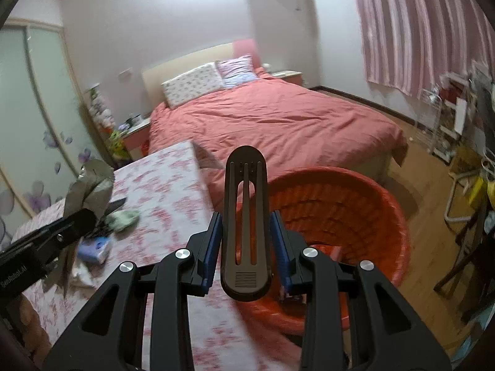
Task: Collect trash
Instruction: 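Carry wrapper and shoe horn over the basket and open both tools to drop them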
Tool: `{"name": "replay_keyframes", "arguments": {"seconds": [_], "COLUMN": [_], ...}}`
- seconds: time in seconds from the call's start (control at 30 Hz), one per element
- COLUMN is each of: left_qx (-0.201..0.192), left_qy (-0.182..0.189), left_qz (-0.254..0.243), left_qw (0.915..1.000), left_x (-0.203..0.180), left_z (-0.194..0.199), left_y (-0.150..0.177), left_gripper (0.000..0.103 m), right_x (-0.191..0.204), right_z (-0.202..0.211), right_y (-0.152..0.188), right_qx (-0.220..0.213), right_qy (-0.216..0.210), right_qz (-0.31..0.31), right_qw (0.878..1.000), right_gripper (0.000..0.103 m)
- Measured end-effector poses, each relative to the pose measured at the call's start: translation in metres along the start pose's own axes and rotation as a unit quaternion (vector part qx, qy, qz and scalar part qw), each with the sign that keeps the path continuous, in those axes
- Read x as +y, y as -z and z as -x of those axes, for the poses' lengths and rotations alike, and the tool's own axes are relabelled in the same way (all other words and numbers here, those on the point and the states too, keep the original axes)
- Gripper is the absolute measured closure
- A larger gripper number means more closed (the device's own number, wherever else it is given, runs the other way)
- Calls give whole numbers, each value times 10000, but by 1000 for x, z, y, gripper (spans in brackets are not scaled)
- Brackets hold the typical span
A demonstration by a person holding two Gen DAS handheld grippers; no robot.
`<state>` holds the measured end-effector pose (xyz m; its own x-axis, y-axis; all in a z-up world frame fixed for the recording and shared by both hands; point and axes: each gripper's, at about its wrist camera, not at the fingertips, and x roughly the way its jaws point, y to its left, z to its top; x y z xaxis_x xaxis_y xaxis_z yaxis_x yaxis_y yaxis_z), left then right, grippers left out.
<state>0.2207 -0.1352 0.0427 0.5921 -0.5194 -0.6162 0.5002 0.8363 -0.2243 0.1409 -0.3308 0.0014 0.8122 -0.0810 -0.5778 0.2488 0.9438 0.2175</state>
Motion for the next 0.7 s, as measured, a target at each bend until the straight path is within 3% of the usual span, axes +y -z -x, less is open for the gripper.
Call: {"name": "replay_keyframes", "arguments": {"seconds": [0.3, 0.53, 0.57, 0.63, 0.7], "left_qx": [382, 639, 688, 750, 774], "left_qy": [487, 568, 532, 486, 417], "left_qz": [-276, -333, -346, -309, -225], "left_qw": [9977, 9958, 9956, 9955, 9959], "left_x": [-58, -79, -79, -77, -70], "left_z": [-78, -128, -135, -142, -143], "left_y": [-8, -11, -10, -10, -8], "left_gripper": [65, 63, 62, 48, 43], "right_x": [-57, -85, -88, -92, -91], "right_z": [-20, -35, -37, -41, -43], "right_y": [-7, -10, -10, -9, -6], "right_qx": [44, 94, 106, 148, 202], "right_qy": [92, 71, 58, 55, 78], "right_qz": [-521, -911, -962, -1020, -1017], "right_qw": [9986, 9958, 9953, 9947, 9946], "right_gripper": [70, 70, 70, 69, 54]}}
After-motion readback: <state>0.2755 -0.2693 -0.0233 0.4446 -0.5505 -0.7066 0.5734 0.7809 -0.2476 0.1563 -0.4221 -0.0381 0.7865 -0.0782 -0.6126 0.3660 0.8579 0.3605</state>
